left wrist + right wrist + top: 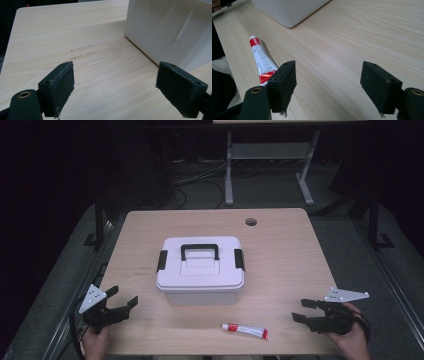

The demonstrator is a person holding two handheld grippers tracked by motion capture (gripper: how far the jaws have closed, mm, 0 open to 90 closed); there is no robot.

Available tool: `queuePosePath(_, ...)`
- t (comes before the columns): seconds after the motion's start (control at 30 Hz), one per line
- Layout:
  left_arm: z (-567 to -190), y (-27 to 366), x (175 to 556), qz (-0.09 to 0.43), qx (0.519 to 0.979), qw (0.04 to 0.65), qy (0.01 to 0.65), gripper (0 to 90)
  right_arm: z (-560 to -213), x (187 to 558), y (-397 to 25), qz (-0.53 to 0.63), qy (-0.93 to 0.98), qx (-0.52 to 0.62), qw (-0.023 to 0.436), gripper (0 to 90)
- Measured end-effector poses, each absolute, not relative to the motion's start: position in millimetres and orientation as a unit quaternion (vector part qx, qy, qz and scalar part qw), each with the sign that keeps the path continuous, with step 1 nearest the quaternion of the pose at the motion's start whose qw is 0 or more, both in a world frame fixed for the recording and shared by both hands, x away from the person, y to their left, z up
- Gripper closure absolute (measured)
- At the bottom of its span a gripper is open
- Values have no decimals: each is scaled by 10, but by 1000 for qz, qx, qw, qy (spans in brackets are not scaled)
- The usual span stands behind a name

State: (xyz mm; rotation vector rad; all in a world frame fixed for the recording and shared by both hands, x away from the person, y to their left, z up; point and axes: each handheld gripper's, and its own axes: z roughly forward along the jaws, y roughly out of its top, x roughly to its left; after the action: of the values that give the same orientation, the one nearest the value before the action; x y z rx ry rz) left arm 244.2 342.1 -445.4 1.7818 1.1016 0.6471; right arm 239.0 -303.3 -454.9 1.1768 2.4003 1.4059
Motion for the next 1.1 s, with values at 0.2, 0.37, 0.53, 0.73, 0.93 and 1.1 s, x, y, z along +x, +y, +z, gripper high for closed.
queuePosePath(0.2,-4457,3429,2442,264,722,456,448,141,-4554,2394,-3039,471,793,382,61,241)
queuePosePath(0.37,-4460,3446,2455,263,722,456,449,141,-4512,2462,-3005,466,799,375,56,195)
queuePosePath(0.53,-4457,3446,2460,262,720,460,450,141,-4424,2538,-2960,458,808,368,45,192)
queuePosePath(0.73,-4460,3440,2476,259,718,463,451,141,-4290,2647,-2914,455,816,355,26,178)
queuePosePath(0.93,-4461,3442,2475,258,718,463,451,141,-4160,2776,-2825,441,828,345,23,140)
queuePosePath(1.1,-4458,3461,2469,258,717,464,452,141,-4029,2867,-2742,419,843,335,21,141)
